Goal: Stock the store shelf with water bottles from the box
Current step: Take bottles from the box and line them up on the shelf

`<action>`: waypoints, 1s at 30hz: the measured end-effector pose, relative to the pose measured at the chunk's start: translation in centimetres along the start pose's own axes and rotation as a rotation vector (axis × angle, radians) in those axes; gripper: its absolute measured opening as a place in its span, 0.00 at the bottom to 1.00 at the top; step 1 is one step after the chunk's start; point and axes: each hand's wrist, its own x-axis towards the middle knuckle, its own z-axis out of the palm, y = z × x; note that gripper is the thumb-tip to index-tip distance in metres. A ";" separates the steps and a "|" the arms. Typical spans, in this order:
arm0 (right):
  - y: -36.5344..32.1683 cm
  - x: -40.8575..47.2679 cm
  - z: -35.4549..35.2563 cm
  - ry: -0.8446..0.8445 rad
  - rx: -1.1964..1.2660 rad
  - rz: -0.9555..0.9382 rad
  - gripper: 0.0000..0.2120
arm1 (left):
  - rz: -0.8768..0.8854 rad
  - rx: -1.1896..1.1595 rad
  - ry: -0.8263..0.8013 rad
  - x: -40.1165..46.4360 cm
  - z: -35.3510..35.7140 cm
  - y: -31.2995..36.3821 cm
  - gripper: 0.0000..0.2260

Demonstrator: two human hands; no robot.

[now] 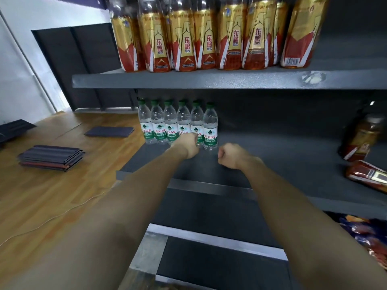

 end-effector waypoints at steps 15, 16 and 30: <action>-4.4 -8.3 6.4 -0.036 -0.001 0.122 0.05 | 0.098 -0.038 -0.137 -10.8 3.3 -5.5 0.03; -4.5 -9.0 7.6 -0.062 -0.009 0.131 0.06 | 0.113 -0.017 -0.151 -11.8 4.5 -6.3 0.02; -1.0 -18.3 37.8 -0.623 0.178 0.332 0.02 | -0.320 -0.130 -0.619 -28.7 28.8 -18.8 0.13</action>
